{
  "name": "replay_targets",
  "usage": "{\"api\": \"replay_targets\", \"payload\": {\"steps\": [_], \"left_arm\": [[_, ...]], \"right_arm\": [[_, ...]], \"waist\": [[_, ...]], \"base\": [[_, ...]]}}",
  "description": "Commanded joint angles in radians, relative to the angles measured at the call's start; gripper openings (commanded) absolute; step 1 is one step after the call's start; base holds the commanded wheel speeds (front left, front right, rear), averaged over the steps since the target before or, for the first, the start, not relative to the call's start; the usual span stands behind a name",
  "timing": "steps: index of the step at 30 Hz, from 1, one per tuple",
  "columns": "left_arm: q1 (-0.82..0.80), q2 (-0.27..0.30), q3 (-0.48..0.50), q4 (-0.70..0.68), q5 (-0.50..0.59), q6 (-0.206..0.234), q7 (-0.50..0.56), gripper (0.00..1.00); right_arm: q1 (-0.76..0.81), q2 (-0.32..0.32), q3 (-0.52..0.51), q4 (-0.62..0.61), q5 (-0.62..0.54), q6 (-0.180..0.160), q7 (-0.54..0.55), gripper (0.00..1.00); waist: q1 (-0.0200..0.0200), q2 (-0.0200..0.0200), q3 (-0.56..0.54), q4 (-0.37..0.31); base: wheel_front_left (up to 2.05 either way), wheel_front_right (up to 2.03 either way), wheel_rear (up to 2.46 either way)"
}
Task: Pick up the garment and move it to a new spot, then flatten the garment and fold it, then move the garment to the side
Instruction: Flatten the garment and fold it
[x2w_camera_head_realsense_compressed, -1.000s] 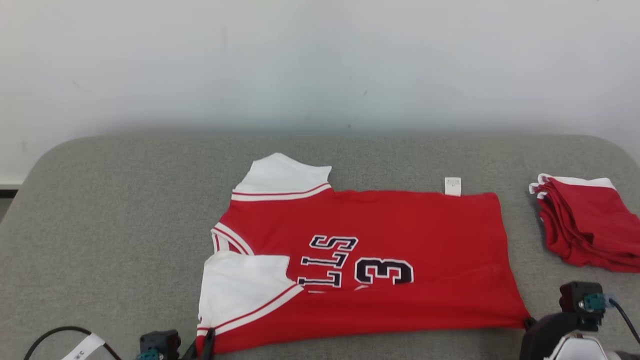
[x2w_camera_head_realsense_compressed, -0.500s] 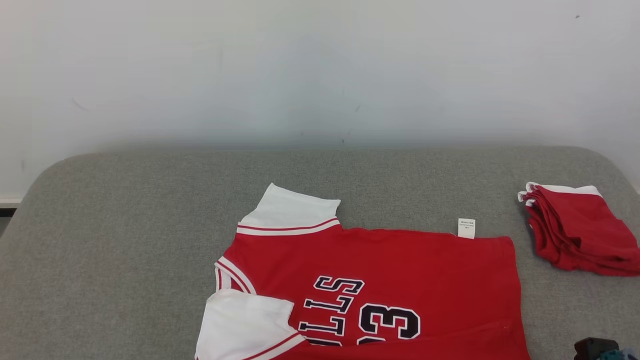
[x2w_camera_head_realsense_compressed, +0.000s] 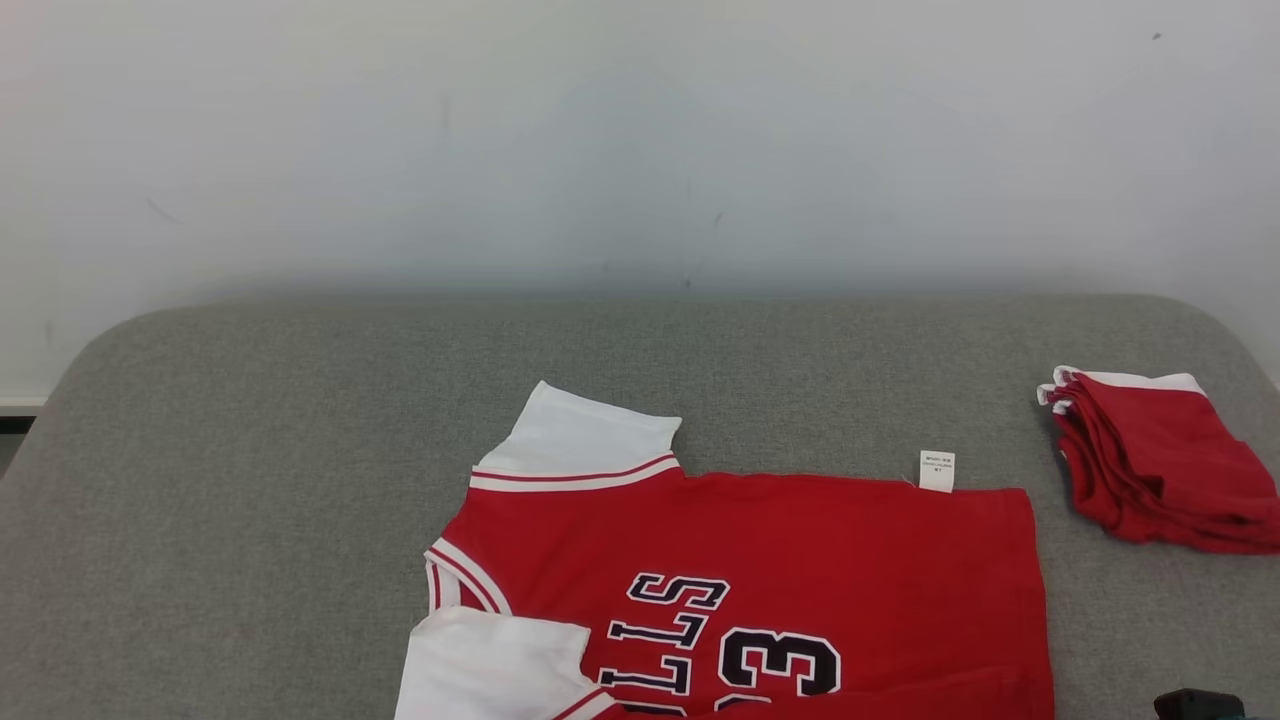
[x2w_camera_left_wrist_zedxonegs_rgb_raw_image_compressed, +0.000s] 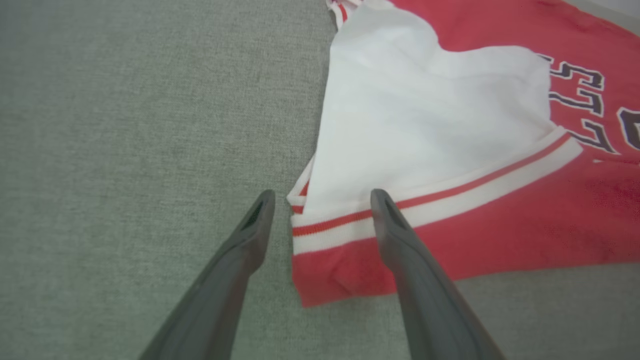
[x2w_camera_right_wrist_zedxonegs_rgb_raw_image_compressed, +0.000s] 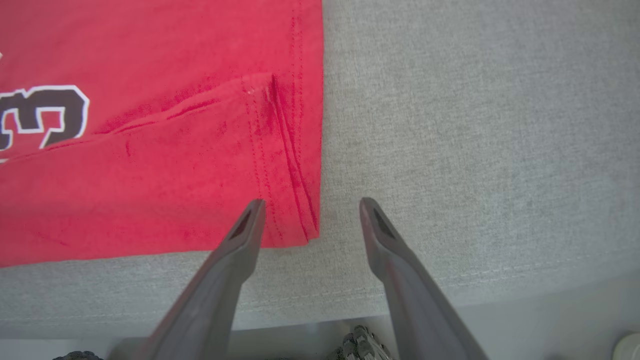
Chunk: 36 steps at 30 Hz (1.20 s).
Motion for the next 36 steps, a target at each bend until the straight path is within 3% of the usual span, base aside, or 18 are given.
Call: {"api": "replay_targets", "payload": {"steps": [1,6,15,22,29,36], "left_arm": [[0.01,0.012,0.005,-0.026,0.008,0.014,0.0,1.0],[-0.041,0.041,0.029,-0.126,0.021,0.052,0.004,1.0],[-0.212,0.067,0.016,-0.149,0.053,0.049,0.079,1.0],[-0.426,0.03,0.039,-0.035,0.026,0.054,0.144,1.0],[-0.677,0.029,0.018,0.143,0.067,0.048,0.23,1.0],[-0.873,0.025,-0.007,0.31,0.11,0.076,0.288,1.0]], "right_arm": [[-0.011,0.0,0.003,-0.006,0.011,-0.003,-0.021,1.0],[-0.038,0.0,0.006,-0.021,0.037,-0.003,-0.086,1.0],[-0.13,0.0,0.083,-0.043,0.025,-0.003,-0.165,1.0],[-0.255,0.0,0.171,-0.032,0.018,-0.003,-0.225,1.0],[-0.428,0.0,0.246,0.006,0.002,-0.003,-0.307,1.0],[-0.529,0.0,0.264,0.035,-0.013,-0.003,-0.352,1.0]], "waist": [[0.0001,0.0,0.002,-0.001],[0.0001,0.0,0.013,-0.007],[0.0001,0.0,0.062,-0.09],[0.0001,0.0,0.178,-0.19],[0.0001,0.0,0.332,-0.266],[0.0001,0.0,0.439,-0.284]], "base": [[0.0,0.0,0.0],[0.0,0.0,0.0],[0.0,0.0,0.0],[0.0,0.0,0.0],[0.0,0.0,0.0],[0.0,0.0,0.0]]}}
